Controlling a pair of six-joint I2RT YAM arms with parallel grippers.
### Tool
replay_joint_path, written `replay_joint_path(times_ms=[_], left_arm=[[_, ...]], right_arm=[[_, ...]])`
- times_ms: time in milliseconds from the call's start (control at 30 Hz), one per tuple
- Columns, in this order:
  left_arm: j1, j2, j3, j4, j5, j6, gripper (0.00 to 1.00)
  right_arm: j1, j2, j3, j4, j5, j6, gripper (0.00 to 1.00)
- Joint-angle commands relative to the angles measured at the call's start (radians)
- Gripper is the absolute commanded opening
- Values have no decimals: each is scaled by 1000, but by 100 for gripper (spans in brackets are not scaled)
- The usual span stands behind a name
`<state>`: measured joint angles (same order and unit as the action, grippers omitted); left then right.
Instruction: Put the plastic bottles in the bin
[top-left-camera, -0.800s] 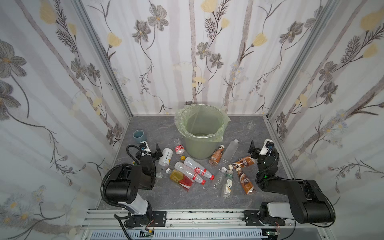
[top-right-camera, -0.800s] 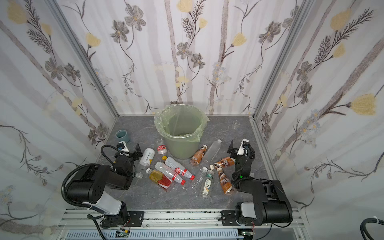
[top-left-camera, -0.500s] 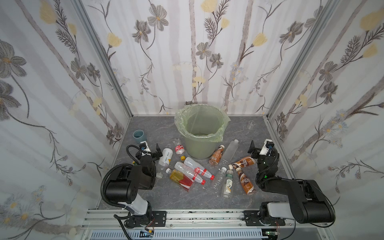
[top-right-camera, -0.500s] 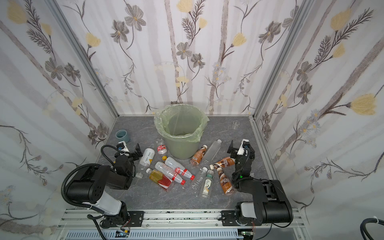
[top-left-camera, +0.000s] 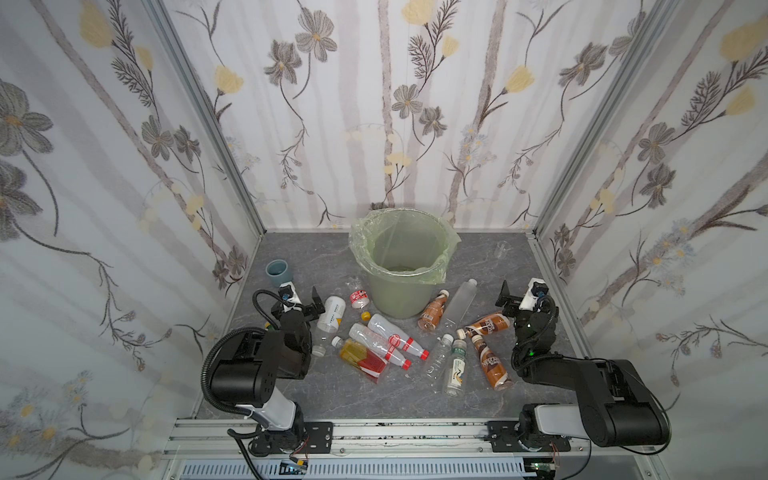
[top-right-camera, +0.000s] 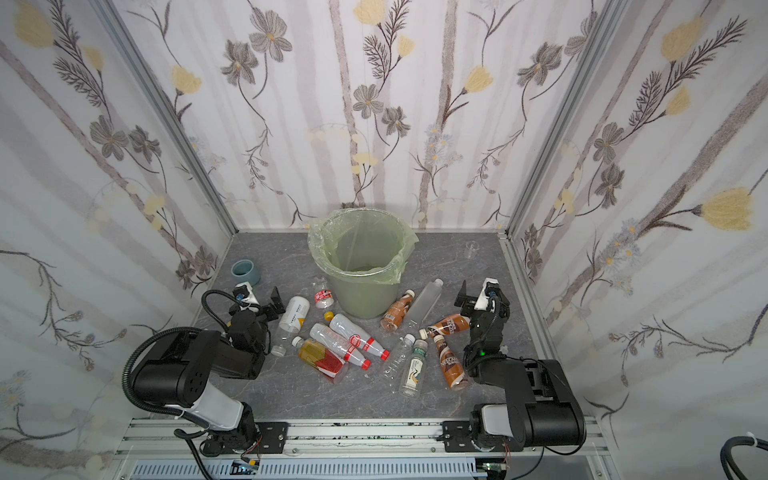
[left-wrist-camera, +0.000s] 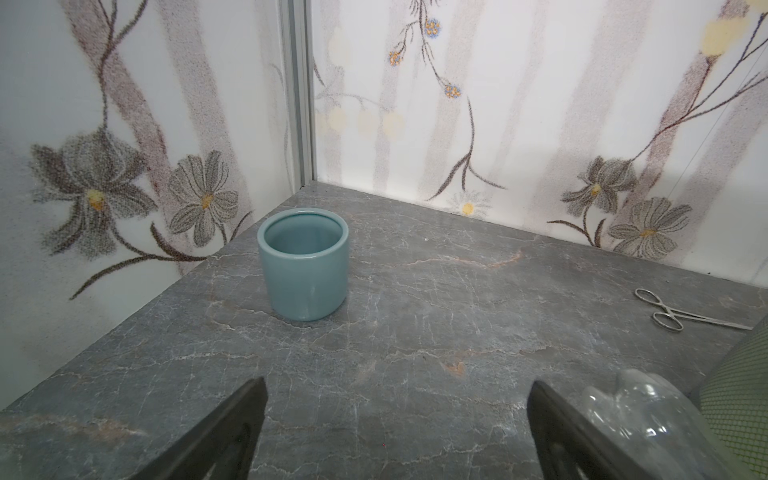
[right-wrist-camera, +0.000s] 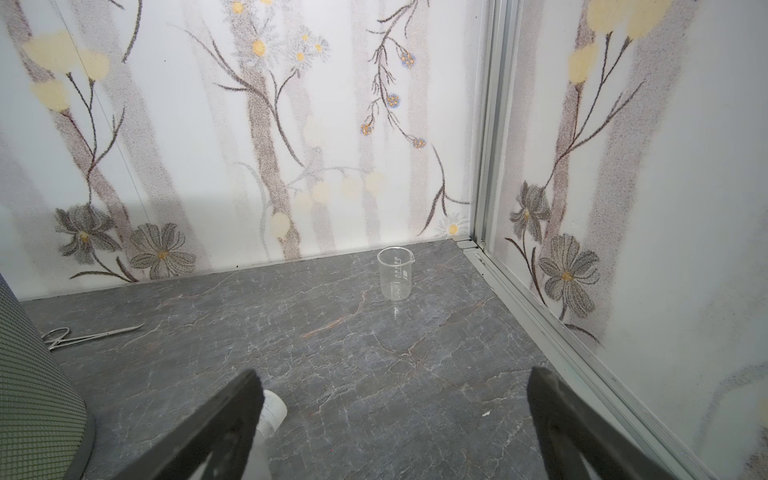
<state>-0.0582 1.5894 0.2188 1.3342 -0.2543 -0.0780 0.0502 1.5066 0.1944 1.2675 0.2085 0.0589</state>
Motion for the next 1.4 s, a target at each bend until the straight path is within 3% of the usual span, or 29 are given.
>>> replay_joint_path(times_ms=[0, 633, 900, 967, 1367], left_arm=[[1, 1, 6, 42, -3, 1, 100], [4, -39, 12, 8, 13, 6, 100], [-5, -212, 91, -268, -40, 0, 100], [-12, -266, 133, -357, -57, -2, 100], [-45, -542, 416, -1124, -140, -106, 100]], right_arm=[[-1, 3, 5, 50, 8, -13, 100], [-3, -20, 22, 4, 16, -8, 100], [0, -143, 163, -379, 62, 1, 100], [2, -183, 225, -559, 68, 29, 100], [80, -295, 471, -1188, 156, 142, 100]])
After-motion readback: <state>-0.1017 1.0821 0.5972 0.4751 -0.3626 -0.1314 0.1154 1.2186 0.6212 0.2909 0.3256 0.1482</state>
